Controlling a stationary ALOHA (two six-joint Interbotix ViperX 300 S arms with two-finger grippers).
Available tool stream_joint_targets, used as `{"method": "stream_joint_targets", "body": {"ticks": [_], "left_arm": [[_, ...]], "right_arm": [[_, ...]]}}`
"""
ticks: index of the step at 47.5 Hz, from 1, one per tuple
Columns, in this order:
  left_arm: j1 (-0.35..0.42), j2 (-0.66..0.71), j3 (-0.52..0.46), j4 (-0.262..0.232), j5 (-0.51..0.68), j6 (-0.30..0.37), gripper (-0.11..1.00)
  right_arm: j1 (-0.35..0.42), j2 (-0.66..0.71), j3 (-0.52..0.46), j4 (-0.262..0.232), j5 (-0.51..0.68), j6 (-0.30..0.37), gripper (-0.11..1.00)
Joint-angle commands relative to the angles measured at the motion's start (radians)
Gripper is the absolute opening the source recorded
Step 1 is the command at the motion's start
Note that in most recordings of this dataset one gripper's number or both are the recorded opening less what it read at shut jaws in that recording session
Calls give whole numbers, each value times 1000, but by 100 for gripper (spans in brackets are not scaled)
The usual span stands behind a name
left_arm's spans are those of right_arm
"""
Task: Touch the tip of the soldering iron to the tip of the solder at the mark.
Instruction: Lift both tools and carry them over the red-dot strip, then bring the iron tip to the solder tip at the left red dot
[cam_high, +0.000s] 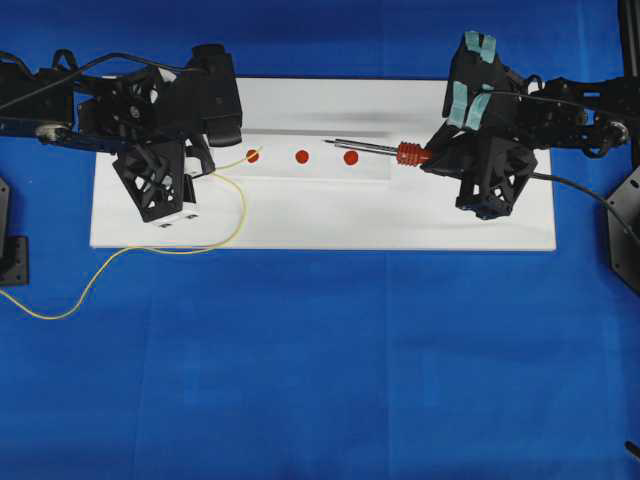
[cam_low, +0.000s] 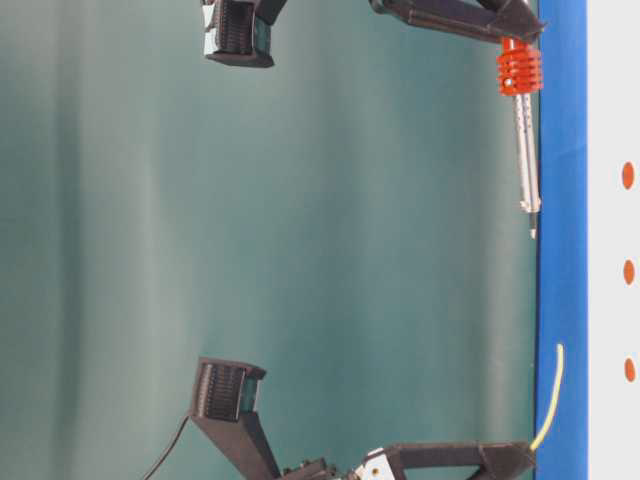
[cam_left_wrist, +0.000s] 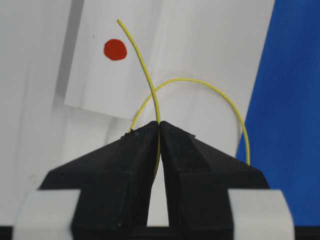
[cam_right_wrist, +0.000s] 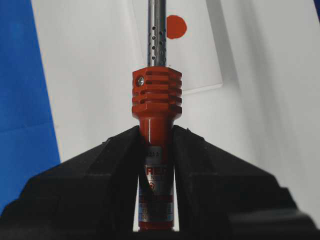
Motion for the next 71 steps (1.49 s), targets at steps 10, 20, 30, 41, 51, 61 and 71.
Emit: {"method": "stream_joint_targets", "body": {"ticks": [10, 20, 30, 41, 51, 61, 71], "left_arm": [[5, 32, 25, 0, -11, -26, 3], [5, 29, 49, 0, -35, -49, 3], [5, 35, 52, 0, -77, -48, 3], [5, 51, 57, 0, -77, -40, 3], [5, 61, 58, 0, -77, -40, 3], [5, 61, 60, 0, -75, -48, 3], [5, 61, 58, 0, -75, -49, 3]], "right_arm": [[-3, -3, -31, -2, -3, 2, 6], [-3, -2, -32, -2, -3, 2, 6], [-2, 5, -35, -2, -3, 2, 6], [-3, 17, -44, -2, -3, 2, 6], [-2, 37, -61, -2, 9, 2, 6], [-2, 48, -75, -2, 14, 2, 6], [-2, 103, -130, -2, 35, -3, 6]]}}
